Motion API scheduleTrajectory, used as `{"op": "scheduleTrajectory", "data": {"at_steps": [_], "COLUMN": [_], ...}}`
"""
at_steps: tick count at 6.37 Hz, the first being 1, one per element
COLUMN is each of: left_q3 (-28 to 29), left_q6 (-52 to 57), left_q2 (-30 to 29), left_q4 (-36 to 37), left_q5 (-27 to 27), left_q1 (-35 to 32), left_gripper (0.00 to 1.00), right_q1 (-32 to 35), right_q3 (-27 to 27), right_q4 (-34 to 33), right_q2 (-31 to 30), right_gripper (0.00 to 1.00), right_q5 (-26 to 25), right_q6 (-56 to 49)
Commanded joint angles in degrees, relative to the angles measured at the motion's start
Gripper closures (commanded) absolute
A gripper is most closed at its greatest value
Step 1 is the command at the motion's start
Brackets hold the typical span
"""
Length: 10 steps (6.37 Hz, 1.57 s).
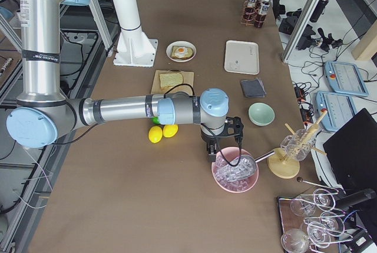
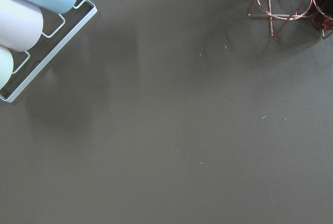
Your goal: Make sandwich and place on tray
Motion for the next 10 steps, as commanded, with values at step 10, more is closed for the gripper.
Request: {"op": "scheduleTrajectory", "data": {"at_steps": [10], "left_q3": [-0.88], "left_q6": [-3.78], "left_q2": [-1.12], "left_q4": [-2.02], "left_q5": [-0.35], "left_q1": [2.01], "left_gripper": [0.03], "right_q1": [-0.01], "right_q3": [1.63], "right_q4": [-0.08], "right_q2": [2.29], "right_gripper": [0.00], "right_q5": [0.15], "right_q6": [0.55]}}
